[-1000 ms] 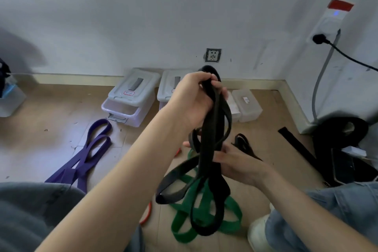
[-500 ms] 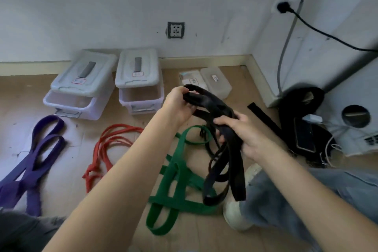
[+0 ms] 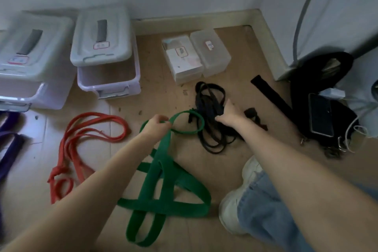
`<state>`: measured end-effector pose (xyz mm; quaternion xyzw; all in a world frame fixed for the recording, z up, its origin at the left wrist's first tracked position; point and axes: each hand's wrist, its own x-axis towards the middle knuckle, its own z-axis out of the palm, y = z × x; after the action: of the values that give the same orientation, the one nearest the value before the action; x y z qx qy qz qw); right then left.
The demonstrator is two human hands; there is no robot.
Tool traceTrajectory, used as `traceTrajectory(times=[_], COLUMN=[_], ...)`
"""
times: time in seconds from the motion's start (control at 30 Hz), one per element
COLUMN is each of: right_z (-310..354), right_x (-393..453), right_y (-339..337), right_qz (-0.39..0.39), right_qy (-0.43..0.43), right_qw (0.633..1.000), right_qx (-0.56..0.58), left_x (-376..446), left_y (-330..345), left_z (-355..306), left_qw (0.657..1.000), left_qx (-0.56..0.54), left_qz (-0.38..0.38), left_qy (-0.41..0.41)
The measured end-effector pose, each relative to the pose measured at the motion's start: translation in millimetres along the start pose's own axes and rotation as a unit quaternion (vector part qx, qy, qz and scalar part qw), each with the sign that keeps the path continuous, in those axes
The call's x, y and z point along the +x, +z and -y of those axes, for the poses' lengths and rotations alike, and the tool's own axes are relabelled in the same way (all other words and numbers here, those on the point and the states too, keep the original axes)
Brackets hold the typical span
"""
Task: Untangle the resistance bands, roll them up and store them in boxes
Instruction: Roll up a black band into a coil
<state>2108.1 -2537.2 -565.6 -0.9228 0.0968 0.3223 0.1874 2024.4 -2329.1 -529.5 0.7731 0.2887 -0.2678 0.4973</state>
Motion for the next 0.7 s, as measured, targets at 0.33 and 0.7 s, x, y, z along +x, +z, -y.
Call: traceTrajectory(times=[0.33,0.7], right_z=[-11.5,-24.2], right_x=[14.0,13.0], right_y=[63.2,55.7], right_qz=[-0.014,-0.107], right_qy=[-0.088,0.003], right_qw=[0.966,0.976], right_qx=[-0.243,-0.189], left_x=[27.0,21.1], left_y=[45.2,27.0], left_z=[52.9,57.1], left_qw=[0.923,0.89], left_qx=[0.372,0.45], left_qz=[0.09,0.053], left_qy=[0.023,0.057])
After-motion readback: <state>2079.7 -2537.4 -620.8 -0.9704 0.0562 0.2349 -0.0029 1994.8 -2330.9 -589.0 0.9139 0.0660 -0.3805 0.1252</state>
